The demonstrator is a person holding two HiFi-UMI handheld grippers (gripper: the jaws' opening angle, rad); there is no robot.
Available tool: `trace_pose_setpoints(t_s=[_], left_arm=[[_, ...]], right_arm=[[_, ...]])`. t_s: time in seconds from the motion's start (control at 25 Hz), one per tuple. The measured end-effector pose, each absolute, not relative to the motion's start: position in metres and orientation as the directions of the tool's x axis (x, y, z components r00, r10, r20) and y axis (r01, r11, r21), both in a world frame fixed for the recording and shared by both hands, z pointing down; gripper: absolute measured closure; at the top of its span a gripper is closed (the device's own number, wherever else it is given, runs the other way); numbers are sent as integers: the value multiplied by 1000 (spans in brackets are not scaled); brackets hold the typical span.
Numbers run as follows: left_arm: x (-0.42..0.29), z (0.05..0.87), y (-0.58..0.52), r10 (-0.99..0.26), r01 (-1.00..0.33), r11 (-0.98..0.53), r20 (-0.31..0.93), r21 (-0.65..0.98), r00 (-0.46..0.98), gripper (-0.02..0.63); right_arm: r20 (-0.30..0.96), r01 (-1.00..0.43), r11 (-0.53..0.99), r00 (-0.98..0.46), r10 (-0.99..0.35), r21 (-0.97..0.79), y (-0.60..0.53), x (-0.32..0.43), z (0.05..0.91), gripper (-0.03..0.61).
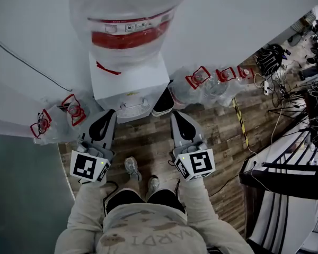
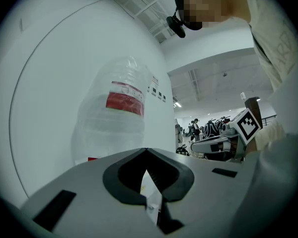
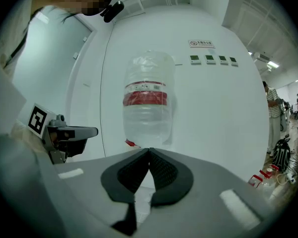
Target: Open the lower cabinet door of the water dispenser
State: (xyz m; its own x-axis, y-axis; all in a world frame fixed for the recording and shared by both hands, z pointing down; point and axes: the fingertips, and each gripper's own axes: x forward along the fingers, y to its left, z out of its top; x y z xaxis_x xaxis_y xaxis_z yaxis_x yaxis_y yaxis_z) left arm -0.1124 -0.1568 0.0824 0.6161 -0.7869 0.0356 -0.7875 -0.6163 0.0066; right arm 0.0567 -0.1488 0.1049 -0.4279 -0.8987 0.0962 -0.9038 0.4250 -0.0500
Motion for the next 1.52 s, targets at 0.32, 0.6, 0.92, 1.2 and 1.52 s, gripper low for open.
trace_pose_setpoints(t_s=[0.32, 0.6, 0.92, 1.2, 1.52], left_arm=[[-102, 113, -160, -779, -780, -626, 54, 6, 625, 612], [-100, 145, -155, -788, -790, -613, 53, 5, 613, 612], [-103, 192, -146, -799, -800, -600, 44, -8, 599, 612], [-109, 252, -146, -805, -805, -593, 42, -21, 592, 612], [-120, 335, -153, -822, -821, -570, 22, -24, 570, 612]], right_arm=[[120, -899, 434, -437, -891, -55, -155, 60, 139, 569], [125, -888, 458, -459, -879, -44, -159, 59, 174, 569], [124, -876, 482, -482, -867, -30, -159, 58, 226, 569], [124, -869, 493, -494, -861, -38, -164, 54, 290, 569], [106, -868, 495, -495, -863, -22, -176, 51, 377, 569]])
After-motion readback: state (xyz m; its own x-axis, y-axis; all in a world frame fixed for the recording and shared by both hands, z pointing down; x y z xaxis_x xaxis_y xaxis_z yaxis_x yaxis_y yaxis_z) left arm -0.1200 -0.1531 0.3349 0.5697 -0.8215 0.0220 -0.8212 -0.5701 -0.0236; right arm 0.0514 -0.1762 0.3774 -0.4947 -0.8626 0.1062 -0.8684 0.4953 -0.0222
